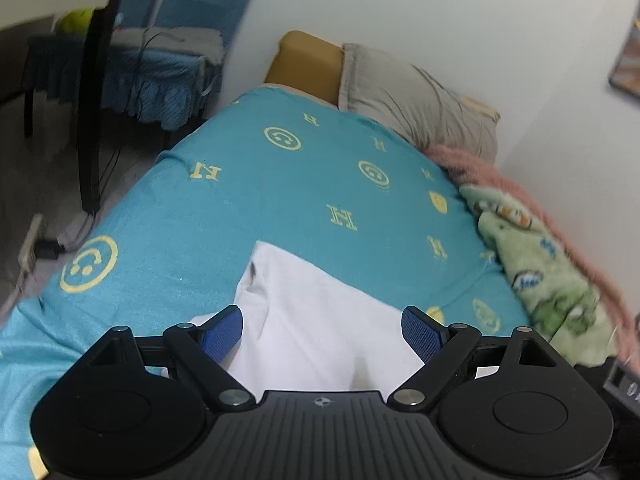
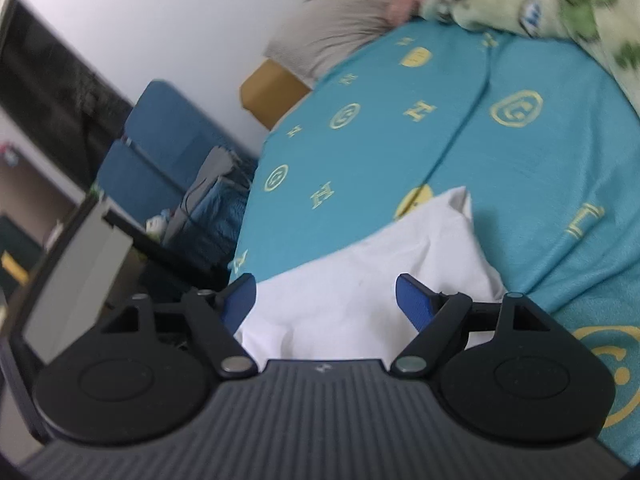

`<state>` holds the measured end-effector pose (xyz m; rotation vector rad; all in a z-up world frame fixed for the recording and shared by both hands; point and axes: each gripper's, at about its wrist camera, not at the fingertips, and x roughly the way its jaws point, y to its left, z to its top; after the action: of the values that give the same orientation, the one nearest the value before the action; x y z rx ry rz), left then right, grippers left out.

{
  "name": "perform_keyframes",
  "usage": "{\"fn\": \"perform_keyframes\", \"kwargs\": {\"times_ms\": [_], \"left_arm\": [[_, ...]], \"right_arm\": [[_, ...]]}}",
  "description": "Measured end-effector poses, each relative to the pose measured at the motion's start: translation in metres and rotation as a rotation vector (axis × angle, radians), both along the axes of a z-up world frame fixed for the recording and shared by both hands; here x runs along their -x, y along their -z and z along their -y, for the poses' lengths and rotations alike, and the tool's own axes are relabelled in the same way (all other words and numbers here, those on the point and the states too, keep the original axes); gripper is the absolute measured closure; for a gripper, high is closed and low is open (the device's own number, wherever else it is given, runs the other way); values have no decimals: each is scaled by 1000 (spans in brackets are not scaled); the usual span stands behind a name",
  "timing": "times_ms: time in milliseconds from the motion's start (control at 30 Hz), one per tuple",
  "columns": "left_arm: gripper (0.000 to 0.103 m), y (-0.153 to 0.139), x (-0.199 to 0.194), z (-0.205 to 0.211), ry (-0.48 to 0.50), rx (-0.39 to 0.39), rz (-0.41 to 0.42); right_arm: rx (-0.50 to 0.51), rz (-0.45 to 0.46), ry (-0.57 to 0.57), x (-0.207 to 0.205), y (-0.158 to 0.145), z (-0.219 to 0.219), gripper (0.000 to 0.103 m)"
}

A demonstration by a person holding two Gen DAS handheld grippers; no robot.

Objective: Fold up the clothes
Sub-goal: 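Smooth the folded white shirt flat with both open grippers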

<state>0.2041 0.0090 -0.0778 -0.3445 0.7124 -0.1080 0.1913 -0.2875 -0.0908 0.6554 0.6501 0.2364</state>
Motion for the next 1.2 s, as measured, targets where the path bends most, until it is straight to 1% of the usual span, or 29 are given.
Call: {"fn": "perform_keyframes", "kwargs": {"times_ms": [133,200,300,333,400,567,700,767,900,1000,1067,1133,1200], "left_arm": [[14,16,-8,15,34,-112,-26],[14,27,-13,18,42,-148,-55],[14,42,-21,20,50,-170,-113],[14,45,-23,20,51,-173,-125],[14,47,-24,19,49,-177,-132],[14,41,-14,22,61,-198,-119],[14,31,6,25,85,-214,-109],[14,25,19,27,102,-231,-107],[14,19,47,36,140,-293,-106],[14,26,54,44,144,-350,-138],[14,31,56,47,141,-373,-154],[13,32,56,45,136,-365,-160],[13,30,55,42,129,-342,-169]], "right_arm": [[158,7,-16,-12,7,-11,26],[238,-4,-21,-22,16,-14,26],[334,-38,-34,-36,34,-16,29],[366,-50,-38,-41,40,-17,29],[395,-58,-50,-44,46,-20,29],[388,-57,-53,-35,39,-23,29],[376,-73,-44,-18,29,-21,29],[373,-93,-52,-5,24,-20,29],[364,-148,-81,18,20,-19,29],[364,-219,-110,24,31,-23,29],[361,-236,-104,27,33,-23,29],[322,-235,-78,32,26,-18,29],[242,-227,-53,41,17,-9,28]]}}
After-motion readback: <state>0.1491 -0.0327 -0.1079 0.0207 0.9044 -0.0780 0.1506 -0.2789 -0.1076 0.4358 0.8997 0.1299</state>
